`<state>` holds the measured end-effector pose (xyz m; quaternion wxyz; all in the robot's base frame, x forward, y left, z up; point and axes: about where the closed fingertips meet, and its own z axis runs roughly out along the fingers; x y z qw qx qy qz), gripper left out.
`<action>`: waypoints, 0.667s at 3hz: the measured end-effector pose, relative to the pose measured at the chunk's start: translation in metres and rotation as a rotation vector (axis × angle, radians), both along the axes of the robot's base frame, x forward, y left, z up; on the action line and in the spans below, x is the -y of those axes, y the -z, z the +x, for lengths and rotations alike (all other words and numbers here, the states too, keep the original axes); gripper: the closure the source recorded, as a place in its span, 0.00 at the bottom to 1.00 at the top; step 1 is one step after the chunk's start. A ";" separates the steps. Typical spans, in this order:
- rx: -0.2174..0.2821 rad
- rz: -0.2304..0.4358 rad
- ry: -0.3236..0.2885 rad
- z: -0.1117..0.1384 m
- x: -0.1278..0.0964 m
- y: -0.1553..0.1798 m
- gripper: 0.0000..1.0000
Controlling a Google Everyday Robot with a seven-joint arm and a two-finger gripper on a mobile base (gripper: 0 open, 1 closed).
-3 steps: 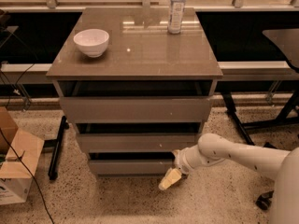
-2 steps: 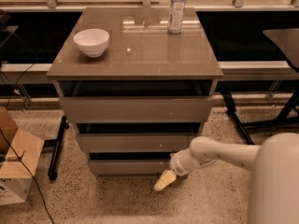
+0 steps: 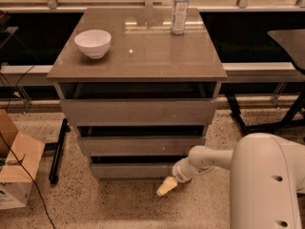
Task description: Open bottom drawer
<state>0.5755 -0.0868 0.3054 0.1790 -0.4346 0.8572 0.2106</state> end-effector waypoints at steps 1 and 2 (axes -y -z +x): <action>0.012 0.023 0.001 0.024 0.001 0.031 0.00; 0.011 0.061 0.003 0.046 0.005 0.054 0.00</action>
Offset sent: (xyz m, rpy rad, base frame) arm 0.0809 -0.0155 -0.0763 0.1061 -0.0219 -0.0139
